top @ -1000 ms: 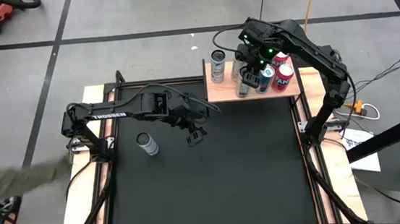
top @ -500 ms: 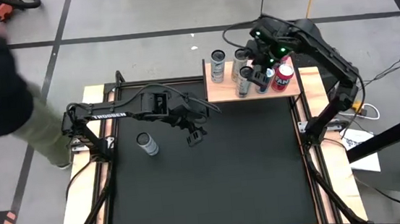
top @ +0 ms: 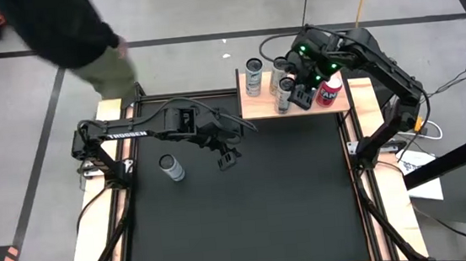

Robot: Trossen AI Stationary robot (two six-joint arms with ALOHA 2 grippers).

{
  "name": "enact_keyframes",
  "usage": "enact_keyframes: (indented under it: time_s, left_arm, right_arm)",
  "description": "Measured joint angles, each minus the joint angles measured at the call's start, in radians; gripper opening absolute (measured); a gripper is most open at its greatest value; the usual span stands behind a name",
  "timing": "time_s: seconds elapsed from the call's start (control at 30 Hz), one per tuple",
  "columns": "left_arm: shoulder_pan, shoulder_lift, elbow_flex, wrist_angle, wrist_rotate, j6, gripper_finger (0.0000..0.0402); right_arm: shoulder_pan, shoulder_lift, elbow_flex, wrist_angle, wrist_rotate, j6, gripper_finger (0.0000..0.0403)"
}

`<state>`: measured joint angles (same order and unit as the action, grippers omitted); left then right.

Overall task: Place canned beverage on shelf
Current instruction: Put the white yellow soda can on the shelf aligned with the white yellow soda can

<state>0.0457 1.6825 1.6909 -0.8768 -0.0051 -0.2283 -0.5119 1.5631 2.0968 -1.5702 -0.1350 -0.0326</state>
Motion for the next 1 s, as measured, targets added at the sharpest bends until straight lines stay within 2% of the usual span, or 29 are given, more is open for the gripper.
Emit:
enact_keyframes:
  time_s: [0.6,1.0]
  left_arm:
    - [0.0,0.0,0.0,0.0,0.0,0.0,0.0322]
    - [0.0,0.0,0.0,0.001,0.0,0.008,0.0322]
  right_arm:
    - [0.042,0.006,0.0,-0.001,-0.025,0.048,0.0014]
    - [0.021,0.045,0.0,0.002,-0.027,0.039,0.0002]
